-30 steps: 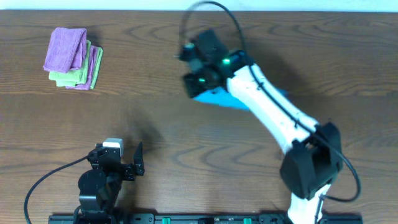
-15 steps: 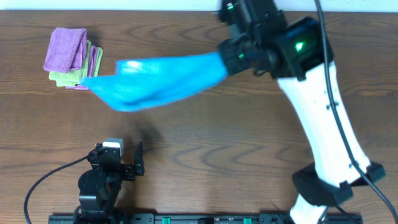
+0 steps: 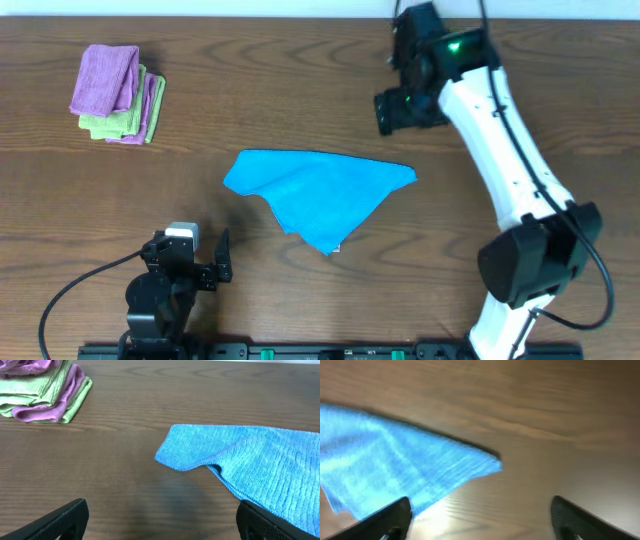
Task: Fold the cloth
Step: 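Move the right gripper to the cloth's lower corner and grasp it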
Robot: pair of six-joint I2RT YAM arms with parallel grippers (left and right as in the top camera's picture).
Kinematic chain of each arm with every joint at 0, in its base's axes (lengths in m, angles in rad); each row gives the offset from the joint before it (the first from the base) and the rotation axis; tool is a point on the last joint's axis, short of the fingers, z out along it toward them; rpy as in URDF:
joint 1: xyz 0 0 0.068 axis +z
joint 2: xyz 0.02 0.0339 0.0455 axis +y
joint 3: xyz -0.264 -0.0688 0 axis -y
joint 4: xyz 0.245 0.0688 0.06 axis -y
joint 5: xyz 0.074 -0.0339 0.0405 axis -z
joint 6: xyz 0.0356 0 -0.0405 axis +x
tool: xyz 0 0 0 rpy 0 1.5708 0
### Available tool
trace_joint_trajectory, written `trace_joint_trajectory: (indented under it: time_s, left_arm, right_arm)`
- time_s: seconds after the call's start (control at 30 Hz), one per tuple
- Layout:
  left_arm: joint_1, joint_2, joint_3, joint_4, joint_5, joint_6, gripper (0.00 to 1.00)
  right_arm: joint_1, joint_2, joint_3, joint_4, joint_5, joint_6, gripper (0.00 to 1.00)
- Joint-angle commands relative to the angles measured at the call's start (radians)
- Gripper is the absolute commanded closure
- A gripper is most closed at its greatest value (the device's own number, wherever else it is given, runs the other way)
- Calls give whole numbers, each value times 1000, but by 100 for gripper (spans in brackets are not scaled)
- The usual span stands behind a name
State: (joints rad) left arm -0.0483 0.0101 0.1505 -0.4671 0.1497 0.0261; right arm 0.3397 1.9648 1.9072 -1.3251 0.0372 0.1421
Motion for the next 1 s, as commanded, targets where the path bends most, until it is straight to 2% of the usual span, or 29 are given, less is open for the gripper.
trace_joint_trajectory:
  time_s: [0.0, 0.1, 0.23, 0.43, 0.7, 0.83, 0.97]
  left_arm:
    - [4, -6, -18, -3, -3, -4, 5]
    - [4, -6, -18, -3, -3, -4, 5]
    - [4, -6, -18, -3, -3, -4, 5]
    - [4, -6, -18, -3, -3, -4, 5]
    - [4, -6, -18, -3, -3, -4, 5]
    - [4, -6, -18, -3, -3, -4, 5]
    - [4, -6, -18, -3, -3, -4, 4]
  right_arm:
    - [67, -3, -100, 32, -158, -134, 26]
    - [153, -3, -151, 46, -169, -170, 34]
    - [272, -36, -155, 53, -141, -149, 39]
    - [388, -174, -187, 79, -85, -76, 38]
    - [524, -370, -512, 232, -17, -61, 35]
    - [592, -369, -655, 314, -3, -51, 37]
    - [631, -363, -755, 385, 87, 15, 36]
